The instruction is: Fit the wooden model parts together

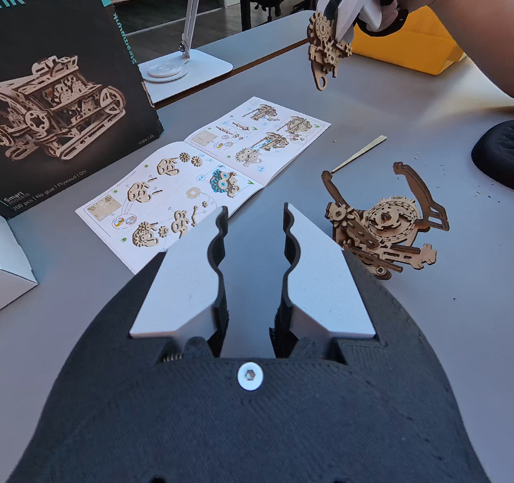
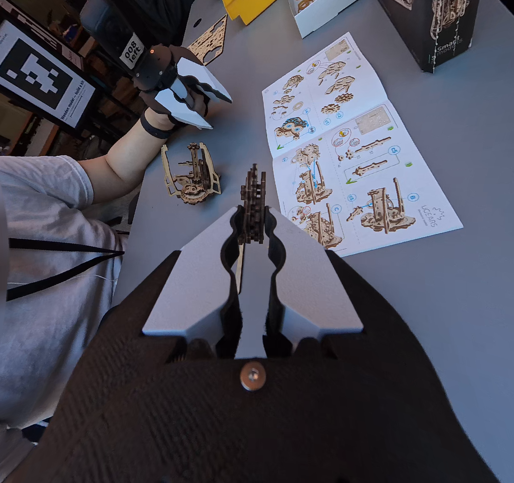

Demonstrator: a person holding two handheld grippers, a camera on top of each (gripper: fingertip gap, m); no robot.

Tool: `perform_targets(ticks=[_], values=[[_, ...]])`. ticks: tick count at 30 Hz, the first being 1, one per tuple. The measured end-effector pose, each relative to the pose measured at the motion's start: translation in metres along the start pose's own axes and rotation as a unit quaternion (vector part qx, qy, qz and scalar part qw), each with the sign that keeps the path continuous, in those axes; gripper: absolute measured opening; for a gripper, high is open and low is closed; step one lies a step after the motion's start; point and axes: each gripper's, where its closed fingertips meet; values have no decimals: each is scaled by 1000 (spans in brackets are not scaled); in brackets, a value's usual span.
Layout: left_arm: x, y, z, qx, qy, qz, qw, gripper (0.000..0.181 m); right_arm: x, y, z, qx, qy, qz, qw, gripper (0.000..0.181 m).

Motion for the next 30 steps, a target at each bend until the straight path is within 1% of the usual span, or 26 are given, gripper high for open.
perform_targets(ticks=[30], values=[[-3, -3, 0, 2, -1, -5, 1000, 37, 2, 1, 1, -1, -5, 1, 1000, 14]])
Point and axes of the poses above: each gripper's, where its closed fingertips meet, x out along the fingers, y out of its underside, z = x × y across the jaws, and after that the axes turned 15 degrees about y, right-handed
